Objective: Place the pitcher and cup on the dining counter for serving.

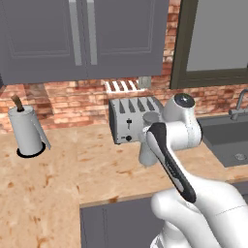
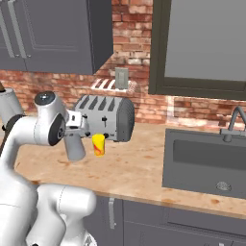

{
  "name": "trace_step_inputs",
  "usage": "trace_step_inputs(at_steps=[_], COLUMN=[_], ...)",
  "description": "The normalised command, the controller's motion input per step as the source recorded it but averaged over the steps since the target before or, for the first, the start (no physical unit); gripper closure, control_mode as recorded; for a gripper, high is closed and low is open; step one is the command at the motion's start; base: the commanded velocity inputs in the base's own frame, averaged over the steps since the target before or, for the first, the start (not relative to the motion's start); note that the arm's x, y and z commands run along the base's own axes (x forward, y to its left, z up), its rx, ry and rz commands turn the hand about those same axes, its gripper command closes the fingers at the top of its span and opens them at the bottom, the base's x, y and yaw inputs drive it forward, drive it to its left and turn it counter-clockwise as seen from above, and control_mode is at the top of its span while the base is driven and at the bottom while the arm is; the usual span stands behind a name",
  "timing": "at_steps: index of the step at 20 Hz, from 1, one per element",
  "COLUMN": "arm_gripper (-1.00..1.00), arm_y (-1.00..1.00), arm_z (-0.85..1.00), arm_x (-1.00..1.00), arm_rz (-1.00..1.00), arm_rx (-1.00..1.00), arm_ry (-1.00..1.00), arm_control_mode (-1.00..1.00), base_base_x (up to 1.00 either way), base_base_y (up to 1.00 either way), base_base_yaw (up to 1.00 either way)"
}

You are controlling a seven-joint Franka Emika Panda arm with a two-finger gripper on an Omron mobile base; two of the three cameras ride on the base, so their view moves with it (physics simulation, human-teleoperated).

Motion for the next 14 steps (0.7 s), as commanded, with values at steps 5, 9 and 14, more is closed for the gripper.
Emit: trace_step_inputs(at_steps=[5, 9, 14], arm_gripper=[1.00, 1.00, 1.00], arm_y=[0.00, -0.09, -0.05], arm_z=[0.93, 0.81, 0.18], arm_x=[-0.38, -0.61, -0.19], arm_rz=[0.01, 0.05, 0.03], arm_rx=[0.02, 0.12, 0.05], arm_ry=[-0.07, 0.00, 0.00], arm_control_mode=[-1.00, -1.00, -1.00], base_base_x=[0.00, 0.00, 0.00], base_base_y=[0.00, 0.00, 0.00], base_base_yaw=[0.00, 0.00, 0.00])
